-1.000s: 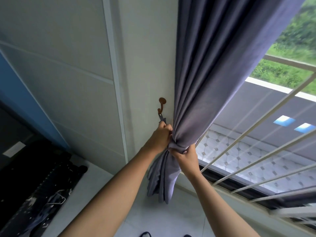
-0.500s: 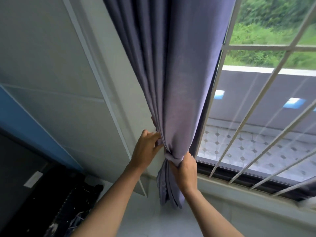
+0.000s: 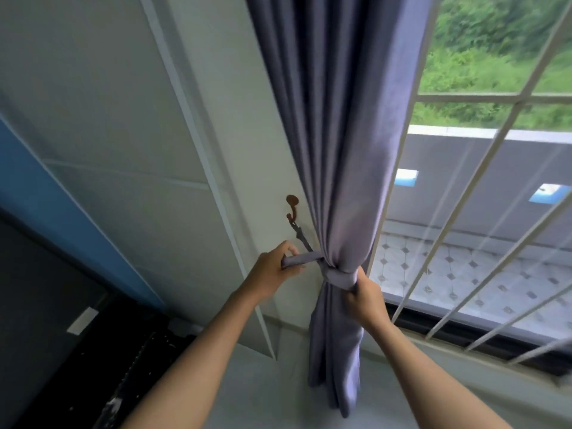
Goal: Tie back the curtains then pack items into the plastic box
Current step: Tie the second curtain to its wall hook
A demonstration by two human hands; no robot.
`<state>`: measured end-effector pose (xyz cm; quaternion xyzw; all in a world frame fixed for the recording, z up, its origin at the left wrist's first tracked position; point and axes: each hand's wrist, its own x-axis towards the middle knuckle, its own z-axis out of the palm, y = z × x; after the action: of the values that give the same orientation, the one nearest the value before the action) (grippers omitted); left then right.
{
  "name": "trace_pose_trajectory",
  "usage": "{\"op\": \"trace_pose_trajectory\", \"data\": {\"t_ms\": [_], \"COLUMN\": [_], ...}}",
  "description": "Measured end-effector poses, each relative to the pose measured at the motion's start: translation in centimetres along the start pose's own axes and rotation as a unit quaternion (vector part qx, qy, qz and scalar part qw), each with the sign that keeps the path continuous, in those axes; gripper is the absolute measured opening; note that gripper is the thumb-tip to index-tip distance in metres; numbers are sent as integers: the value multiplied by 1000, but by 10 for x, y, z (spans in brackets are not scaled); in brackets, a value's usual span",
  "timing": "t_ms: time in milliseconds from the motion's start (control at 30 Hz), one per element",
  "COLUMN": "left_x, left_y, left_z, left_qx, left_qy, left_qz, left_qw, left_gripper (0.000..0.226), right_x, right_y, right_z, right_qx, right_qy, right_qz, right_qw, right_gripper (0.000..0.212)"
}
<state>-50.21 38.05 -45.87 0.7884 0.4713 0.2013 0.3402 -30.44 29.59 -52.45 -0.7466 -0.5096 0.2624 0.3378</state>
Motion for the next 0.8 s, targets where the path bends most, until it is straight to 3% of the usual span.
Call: {"op": "trace_pose_trajectory", "data": {"t_ms": [133, 233, 367, 500, 700, 800], "left_x": [17, 28, 37, 57, 83, 90], "left_y": [15, 7, -11, -19, -7, -6], "left_z": [-13, -30, -43, -47, -39, -31], "left_qx": [-136, -280, -311, -326, -498, -477], "left_qy": [-20, -54, -81, -35, 34, 63], "left_qz": [-73, -136, -165, -180, -152, -121], "left_qw": [988, 949, 933, 927, 853, 868], "left_gripper": [17, 17, 27, 30, 20, 20], "right_x": [-6, -10, -12, -12, -12, -14], "right_y": [-3, -5, -6, -3, -4, -6], "right_z": [-3, 4, 10, 12, 10, 13], "right_qx": [0, -5, -4, 1, 3, 3], "right_qy": [14, 19, 27, 34, 42, 50], "right_qz": [2, 4, -5, 16, 40, 36], "right_qw": [1000, 1000, 1000, 999, 998, 998], "right_gripper": [40, 40, 40, 32, 34, 33]}}
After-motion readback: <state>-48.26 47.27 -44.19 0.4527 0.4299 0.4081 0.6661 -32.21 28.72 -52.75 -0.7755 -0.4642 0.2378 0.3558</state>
